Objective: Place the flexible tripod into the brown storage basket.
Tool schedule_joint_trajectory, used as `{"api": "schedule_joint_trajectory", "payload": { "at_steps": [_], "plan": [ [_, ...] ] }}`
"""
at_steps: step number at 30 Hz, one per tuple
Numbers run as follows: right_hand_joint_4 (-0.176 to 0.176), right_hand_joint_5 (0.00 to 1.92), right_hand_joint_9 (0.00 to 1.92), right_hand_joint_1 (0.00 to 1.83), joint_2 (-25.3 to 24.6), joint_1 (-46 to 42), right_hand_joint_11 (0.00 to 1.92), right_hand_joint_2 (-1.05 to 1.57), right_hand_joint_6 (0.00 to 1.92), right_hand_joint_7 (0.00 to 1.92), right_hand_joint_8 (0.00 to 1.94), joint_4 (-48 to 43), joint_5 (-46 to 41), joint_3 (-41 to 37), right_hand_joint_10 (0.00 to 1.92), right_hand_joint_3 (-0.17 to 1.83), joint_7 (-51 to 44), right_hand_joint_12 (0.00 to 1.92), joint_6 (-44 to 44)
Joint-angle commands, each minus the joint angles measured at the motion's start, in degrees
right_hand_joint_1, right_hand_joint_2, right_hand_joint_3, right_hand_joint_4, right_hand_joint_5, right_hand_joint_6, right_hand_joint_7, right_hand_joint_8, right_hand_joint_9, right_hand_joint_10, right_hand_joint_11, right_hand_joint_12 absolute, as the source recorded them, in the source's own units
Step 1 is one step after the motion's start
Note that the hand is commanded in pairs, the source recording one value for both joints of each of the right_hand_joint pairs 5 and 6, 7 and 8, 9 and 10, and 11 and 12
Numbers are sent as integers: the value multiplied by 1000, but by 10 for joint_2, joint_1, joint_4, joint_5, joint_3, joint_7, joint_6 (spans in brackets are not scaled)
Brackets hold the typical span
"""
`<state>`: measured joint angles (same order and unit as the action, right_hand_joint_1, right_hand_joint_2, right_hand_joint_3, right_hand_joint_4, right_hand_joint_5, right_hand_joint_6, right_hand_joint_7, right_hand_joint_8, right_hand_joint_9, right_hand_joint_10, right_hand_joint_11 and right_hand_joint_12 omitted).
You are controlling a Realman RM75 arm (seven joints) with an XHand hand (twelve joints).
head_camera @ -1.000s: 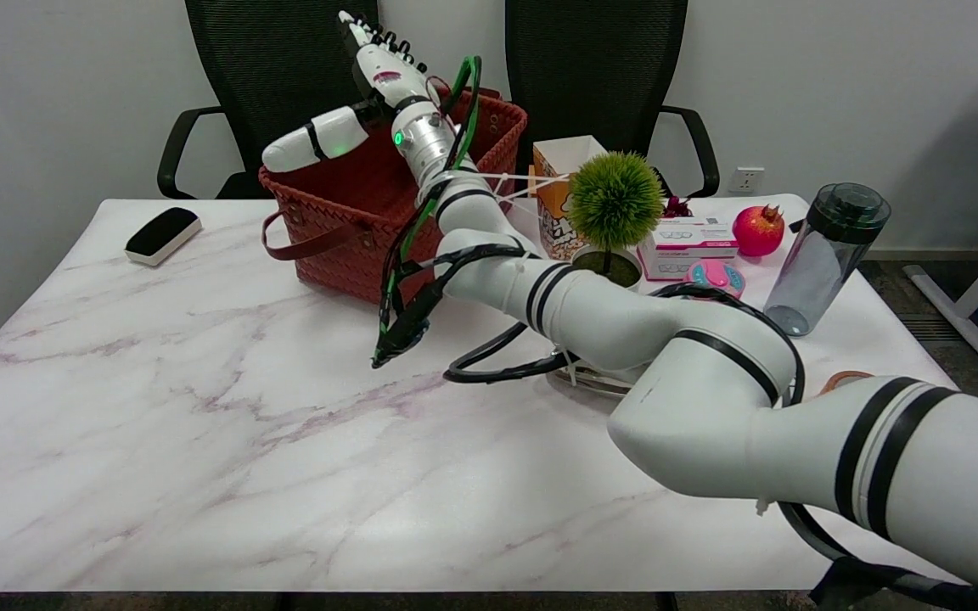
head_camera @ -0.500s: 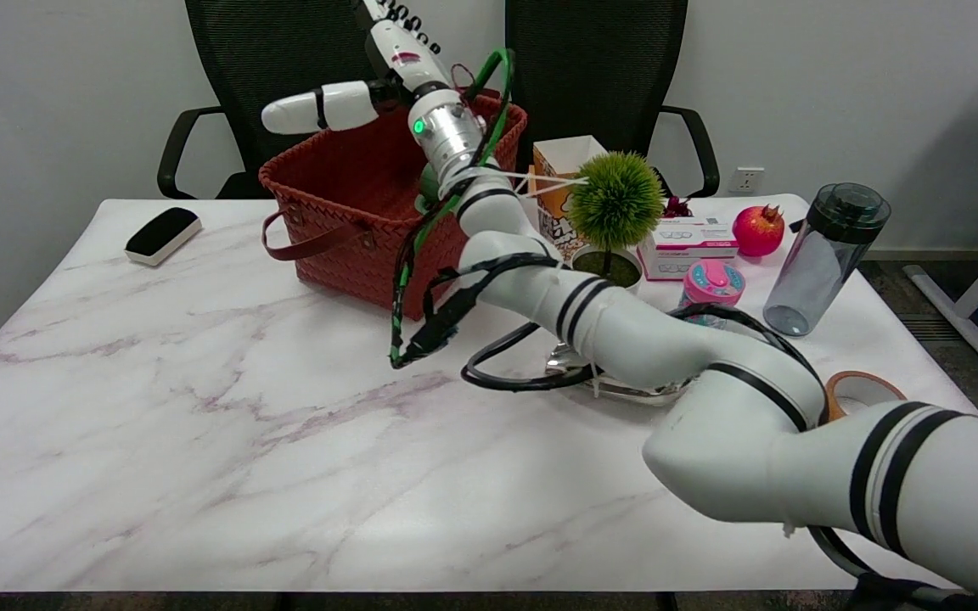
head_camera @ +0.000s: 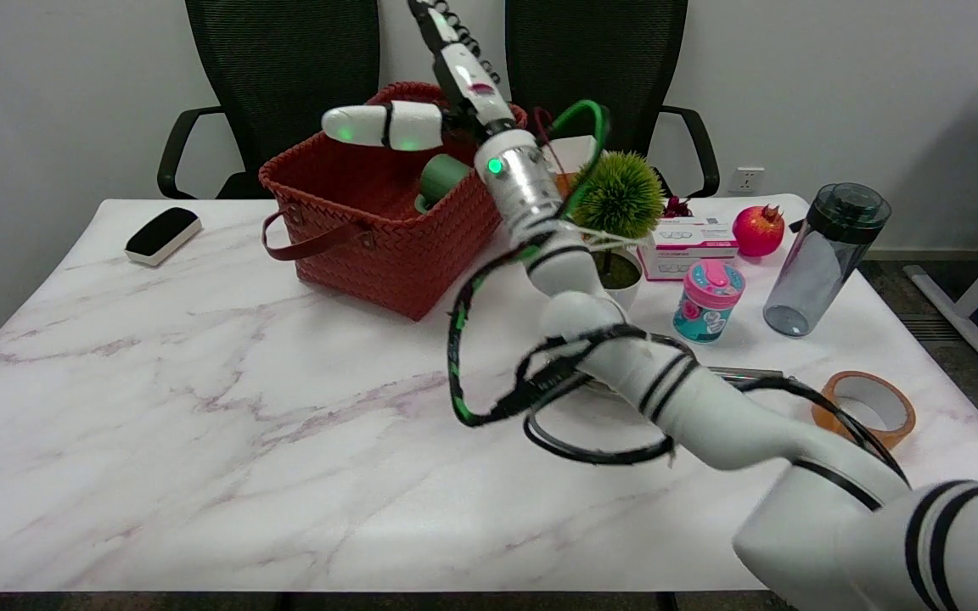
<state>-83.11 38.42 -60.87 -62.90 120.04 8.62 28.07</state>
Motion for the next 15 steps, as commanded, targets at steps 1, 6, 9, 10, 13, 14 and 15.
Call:
{"api": "schedule_joint_trajectory", "payload": {
  "at_steps": [1,6,9,10,13,14,15],
  "plan": [
    [0,0,0,681,115,-292,0,233,0,0,0,-304,6,-13,0,-98,-1,0,136],
    [0,0,0,683,108,-346,0,239,0,0,0,-315,45,6,0,-100,-1,0,178],
    [0,0,0,684,108,-362,0,242,0,0,0,-321,54,25,0,-101,-1,0,203],
    [0,0,0,684,108,-368,0,243,0,0,0,-323,56,31,0,-102,-1,0,211],
    [0,0,0,684,111,-381,0,256,0,0,0,-336,63,53,0,-110,-1,0,228],
    [0,0,0,684,114,-386,0,257,0,0,0,-340,73,60,0,-108,1,0,234],
    [0,0,0,684,115,-389,0,256,0,0,0,-344,79,63,0,-105,2,0,237]
  ]
}}
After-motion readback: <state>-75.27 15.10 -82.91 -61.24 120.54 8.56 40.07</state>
